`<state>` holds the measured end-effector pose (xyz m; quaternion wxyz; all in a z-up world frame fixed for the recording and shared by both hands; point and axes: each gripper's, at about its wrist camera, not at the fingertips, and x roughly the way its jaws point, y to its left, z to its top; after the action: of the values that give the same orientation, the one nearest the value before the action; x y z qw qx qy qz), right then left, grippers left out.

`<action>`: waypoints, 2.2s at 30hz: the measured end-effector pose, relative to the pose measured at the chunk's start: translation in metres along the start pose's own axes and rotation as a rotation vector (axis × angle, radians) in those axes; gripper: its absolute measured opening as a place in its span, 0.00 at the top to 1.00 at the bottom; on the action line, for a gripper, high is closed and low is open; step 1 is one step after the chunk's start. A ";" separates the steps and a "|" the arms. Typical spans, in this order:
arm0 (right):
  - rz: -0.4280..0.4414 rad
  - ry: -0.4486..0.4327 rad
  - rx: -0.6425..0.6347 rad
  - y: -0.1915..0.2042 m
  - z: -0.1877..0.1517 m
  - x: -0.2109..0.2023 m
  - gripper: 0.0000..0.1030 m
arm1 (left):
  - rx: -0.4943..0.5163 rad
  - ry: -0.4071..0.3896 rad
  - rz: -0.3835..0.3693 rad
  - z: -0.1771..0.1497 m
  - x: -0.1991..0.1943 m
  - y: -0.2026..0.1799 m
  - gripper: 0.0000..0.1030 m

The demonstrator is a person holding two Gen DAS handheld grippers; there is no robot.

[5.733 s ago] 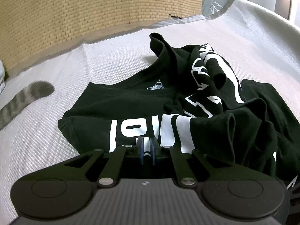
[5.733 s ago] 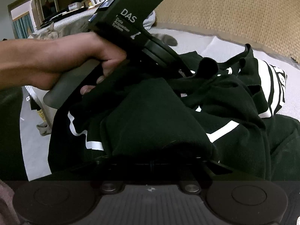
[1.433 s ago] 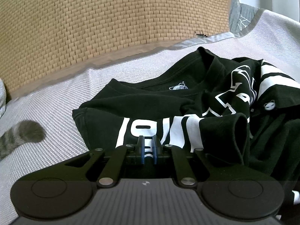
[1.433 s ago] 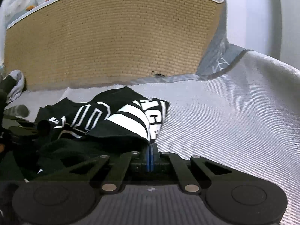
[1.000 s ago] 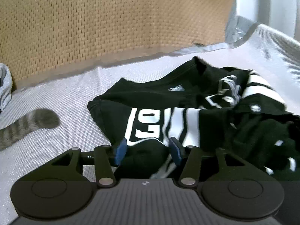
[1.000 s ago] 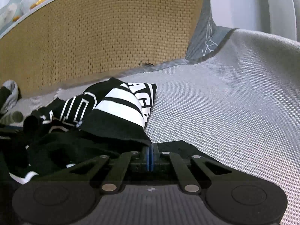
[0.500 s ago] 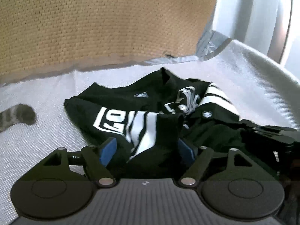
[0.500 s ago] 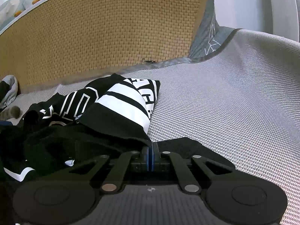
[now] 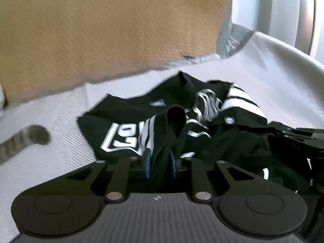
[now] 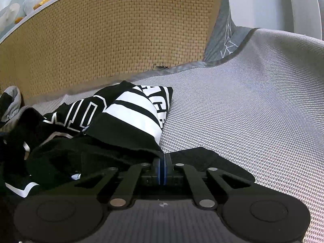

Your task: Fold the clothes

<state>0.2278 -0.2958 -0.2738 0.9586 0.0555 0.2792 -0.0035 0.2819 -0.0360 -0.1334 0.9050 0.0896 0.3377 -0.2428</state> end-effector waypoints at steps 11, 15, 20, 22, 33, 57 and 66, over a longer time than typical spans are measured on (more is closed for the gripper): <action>-0.010 -0.006 0.004 0.000 0.002 -0.002 0.96 | -0.051 0.009 0.149 -0.004 -0.029 0.051 0.89; 0.000 -0.046 0.081 -0.012 0.004 -0.008 0.95 | -0.059 0.024 0.196 -0.012 -0.036 0.068 0.89; -0.013 -0.107 0.160 -0.024 0.006 -0.019 0.94 | -0.069 0.044 0.255 -0.022 -0.045 0.089 0.89; -0.027 -0.132 0.153 -0.023 0.006 -0.023 0.94 | -0.079 0.054 0.269 -0.026 -0.047 0.095 0.89; -0.097 -0.234 0.257 -0.040 0.012 -0.044 0.94 | -0.159 0.104 0.331 -0.040 -0.054 0.110 0.88; -0.047 -0.106 0.342 -0.093 0.025 -0.067 0.82 | -0.076 0.100 0.272 -0.034 -0.063 0.100 0.86; 0.038 -0.139 0.230 -0.105 0.032 -0.101 0.73 | -0.112 0.051 0.197 -0.025 -0.047 0.077 0.75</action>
<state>0.1561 -0.4060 -0.2039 0.9628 0.1700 0.2088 -0.0211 0.2750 0.0569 -0.1218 0.9192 0.0777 0.3632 -0.1312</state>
